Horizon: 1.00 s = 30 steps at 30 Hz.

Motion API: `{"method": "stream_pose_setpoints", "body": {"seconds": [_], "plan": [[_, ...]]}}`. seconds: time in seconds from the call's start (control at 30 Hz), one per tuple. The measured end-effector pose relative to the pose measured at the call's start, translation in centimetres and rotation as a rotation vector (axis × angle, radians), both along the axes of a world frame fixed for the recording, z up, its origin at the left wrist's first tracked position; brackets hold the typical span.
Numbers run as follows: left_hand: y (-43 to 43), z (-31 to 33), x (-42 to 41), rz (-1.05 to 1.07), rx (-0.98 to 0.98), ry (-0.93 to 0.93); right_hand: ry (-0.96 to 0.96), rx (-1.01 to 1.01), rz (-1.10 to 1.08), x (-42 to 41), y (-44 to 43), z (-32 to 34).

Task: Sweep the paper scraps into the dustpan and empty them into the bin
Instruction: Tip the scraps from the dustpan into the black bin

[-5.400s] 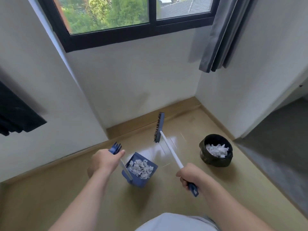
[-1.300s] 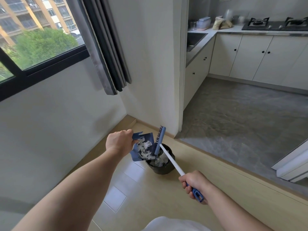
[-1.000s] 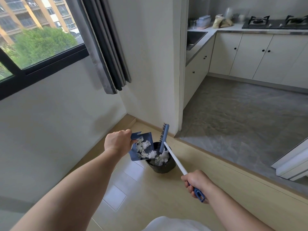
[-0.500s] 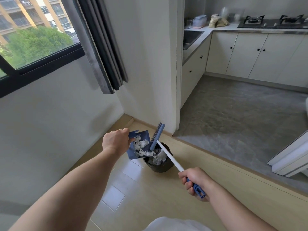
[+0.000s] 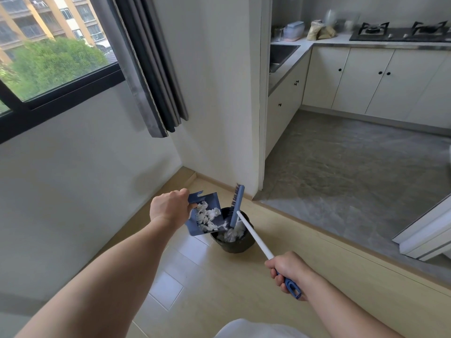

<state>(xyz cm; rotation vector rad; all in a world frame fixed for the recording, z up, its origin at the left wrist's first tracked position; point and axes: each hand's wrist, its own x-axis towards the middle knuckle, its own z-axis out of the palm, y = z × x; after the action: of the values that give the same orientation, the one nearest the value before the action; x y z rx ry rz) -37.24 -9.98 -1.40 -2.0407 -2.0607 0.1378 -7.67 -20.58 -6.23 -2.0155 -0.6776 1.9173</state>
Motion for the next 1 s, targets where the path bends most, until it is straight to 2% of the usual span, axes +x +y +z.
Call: {"method": "stream_pose_setpoints", "body": {"seconds": [0.23, 0.6, 1.0], "plan": [[0.4, 0.0, 0.0, -0.003, -0.001, -0.001, 0.022, 0.0, -0.049, 0.7, 0.8, 0.2], [0.6, -0.2, 0.5, -0.031, -0.012, 0.004, 0.158, 0.009, -0.082, 0.2, 1.1, 1.2], [-0.2, -0.2, 0.6, -0.039, -0.006, 0.005, 0.085, -0.037, -0.048, -0.1, 0.6, -0.9]]}}
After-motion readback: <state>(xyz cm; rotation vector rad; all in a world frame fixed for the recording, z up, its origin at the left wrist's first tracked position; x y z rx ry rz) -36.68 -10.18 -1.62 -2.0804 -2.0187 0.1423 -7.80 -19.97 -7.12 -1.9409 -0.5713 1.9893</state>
